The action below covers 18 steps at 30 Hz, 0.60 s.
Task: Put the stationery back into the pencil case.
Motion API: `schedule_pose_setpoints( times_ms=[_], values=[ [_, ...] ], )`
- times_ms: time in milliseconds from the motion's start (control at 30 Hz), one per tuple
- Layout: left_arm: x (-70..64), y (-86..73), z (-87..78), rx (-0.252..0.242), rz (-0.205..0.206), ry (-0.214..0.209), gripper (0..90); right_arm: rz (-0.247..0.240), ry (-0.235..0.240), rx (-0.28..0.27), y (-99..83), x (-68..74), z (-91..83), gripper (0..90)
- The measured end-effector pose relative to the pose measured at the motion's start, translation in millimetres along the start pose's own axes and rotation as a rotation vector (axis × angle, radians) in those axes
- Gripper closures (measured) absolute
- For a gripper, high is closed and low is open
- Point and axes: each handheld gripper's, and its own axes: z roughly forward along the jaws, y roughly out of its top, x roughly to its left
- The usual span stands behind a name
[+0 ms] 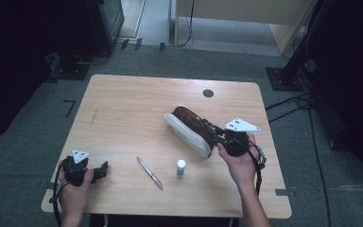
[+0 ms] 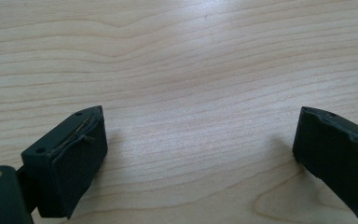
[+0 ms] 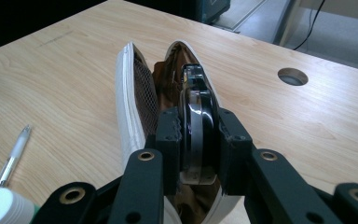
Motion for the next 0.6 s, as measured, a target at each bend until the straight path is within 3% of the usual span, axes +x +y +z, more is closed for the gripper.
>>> schedule_pose_setpoints(
  times_ms=[233, 600],
  values=[
    [0.1, 0.0, -0.1, 0.001, 0.001, 0.0, 3.2, 0.004, 0.054, 0.039, 4.9, -3.3, 14.3, 73.8],
    [0.1, 0.0, 0.0, 0.001, 0.001, 0.0, 3.2, 0.0, 0.071, 0.08, 2.4, -7.9, 23.0, 73.6]
  ],
)
